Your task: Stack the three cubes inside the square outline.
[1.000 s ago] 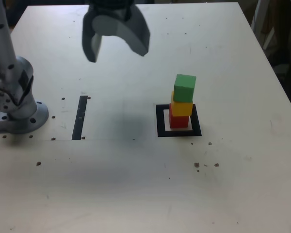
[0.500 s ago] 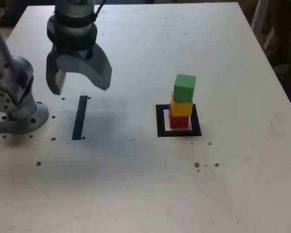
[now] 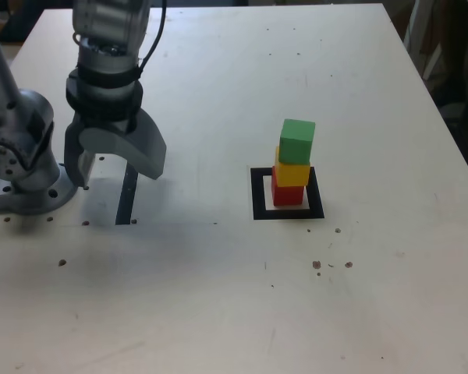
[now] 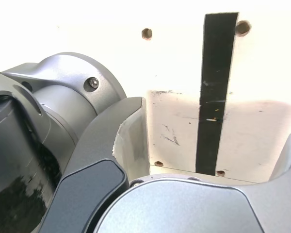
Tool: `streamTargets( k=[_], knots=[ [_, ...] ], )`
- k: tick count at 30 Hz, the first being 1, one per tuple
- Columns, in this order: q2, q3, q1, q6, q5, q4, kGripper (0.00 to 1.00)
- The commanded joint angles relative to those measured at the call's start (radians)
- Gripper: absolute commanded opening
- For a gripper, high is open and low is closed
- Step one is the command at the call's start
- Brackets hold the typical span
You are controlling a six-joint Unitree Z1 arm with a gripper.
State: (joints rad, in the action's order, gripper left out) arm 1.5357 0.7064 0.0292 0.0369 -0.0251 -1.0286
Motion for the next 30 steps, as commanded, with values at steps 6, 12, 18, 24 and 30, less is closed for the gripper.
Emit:
streamTargets(
  k=[6,12,18,24,30],
  knots=[
    [0.003,-0.021,-0.002,0.001,0.007,0.024,0.99],
    [0.005,-0.014,-0.002,0.0,0.006,0.021,0.99],
    [0.004,0.005,-0.002,-0.011,-0.001,0.005,0.99],
    [0.008,0.016,-0.002,-0.015,-0.012,0.001,0.99],
    [-0.002,0.015,-0.002,-0.015,-0.007,0.003,0.99]
  ],
)
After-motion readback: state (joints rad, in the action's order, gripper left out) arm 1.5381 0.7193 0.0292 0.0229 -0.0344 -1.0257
